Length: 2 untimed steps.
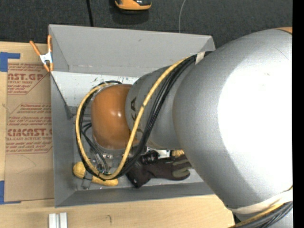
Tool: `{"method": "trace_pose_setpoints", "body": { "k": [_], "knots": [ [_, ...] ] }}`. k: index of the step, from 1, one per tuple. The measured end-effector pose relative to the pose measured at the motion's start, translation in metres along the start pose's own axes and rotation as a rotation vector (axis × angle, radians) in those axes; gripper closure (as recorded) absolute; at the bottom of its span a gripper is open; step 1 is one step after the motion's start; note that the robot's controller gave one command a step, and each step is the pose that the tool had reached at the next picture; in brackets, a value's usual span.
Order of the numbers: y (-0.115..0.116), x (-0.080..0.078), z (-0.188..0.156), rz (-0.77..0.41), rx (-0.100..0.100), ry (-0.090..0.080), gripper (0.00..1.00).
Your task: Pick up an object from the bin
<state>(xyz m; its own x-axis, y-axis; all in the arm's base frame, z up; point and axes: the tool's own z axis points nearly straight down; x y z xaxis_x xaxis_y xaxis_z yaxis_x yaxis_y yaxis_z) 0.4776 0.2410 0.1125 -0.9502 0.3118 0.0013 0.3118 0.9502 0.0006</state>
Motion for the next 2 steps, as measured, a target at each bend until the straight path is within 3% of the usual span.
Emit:
{"method": "trace_pose_setpoints", "body": {
  "k": [1, 2],
  "knots": [
    [-0.0221, -0.0107, 0.0434, 0.013, 0.001, -0.003, 0.0],
    [-0.032, -0.0131, 0.0434, -0.026, 0.002, 0.0, 1.0]
  ]
}}
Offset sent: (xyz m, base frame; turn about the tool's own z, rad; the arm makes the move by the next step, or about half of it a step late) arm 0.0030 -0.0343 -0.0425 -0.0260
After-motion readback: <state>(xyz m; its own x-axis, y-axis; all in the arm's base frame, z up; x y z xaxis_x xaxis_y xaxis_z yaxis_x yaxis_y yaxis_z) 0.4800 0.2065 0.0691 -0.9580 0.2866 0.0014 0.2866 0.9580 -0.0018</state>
